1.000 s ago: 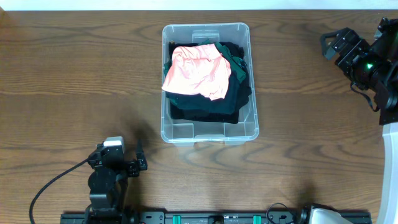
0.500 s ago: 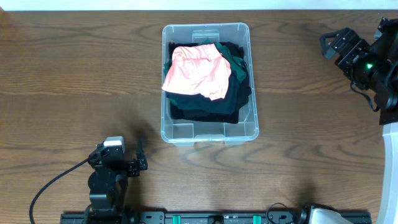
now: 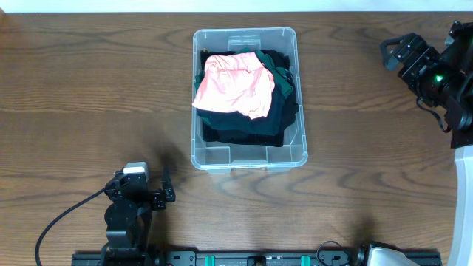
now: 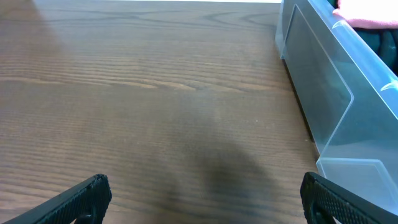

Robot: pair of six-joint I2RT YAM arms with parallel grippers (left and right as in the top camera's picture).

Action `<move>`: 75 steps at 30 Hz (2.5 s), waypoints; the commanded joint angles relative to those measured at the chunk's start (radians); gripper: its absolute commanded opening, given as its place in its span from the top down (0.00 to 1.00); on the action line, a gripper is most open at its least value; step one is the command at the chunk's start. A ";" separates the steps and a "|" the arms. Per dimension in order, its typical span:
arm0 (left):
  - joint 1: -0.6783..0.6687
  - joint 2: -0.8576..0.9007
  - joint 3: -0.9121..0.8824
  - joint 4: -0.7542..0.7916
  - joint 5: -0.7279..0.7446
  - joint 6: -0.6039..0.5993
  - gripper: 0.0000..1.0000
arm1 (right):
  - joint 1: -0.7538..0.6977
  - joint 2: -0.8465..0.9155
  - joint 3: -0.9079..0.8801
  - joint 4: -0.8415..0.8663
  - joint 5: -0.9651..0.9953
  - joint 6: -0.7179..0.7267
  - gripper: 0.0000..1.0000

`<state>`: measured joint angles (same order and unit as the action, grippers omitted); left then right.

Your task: Pack container

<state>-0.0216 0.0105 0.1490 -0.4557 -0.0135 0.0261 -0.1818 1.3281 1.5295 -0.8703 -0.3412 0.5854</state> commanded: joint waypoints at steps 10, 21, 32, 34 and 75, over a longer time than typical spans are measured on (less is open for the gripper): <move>0.003 -0.006 -0.019 0.002 0.005 -0.005 0.02 | -0.004 -0.013 0.004 0.002 -0.003 0.005 0.01; 0.003 -0.006 -0.019 0.002 0.005 -0.005 0.02 | 0.029 -0.089 -0.074 -0.103 0.315 -0.288 0.01; 0.003 -0.006 -0.019 0.002 0.006 -0.005 0.02 | 0.058 -0.465 -0.660 0.363 0.610 -0.288 0.01; 0.003 -0.006 -0.019 0.002 0.005 -0.005 0.02 | 0.058 -0.543 -0.766 0.401 0.630 -0.288 0.01; 0.003 -0.006 -0.019 0.002 0.005 -0.005 0.02 | 0.062 -1.323 -1.413 0.477 0.622 -0.306 0.01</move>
<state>-0.0216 0.0101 0.1482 -0.4515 -0.0071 0.0261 -0.1276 0.0147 0.1219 -0.3943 0.2665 0.2977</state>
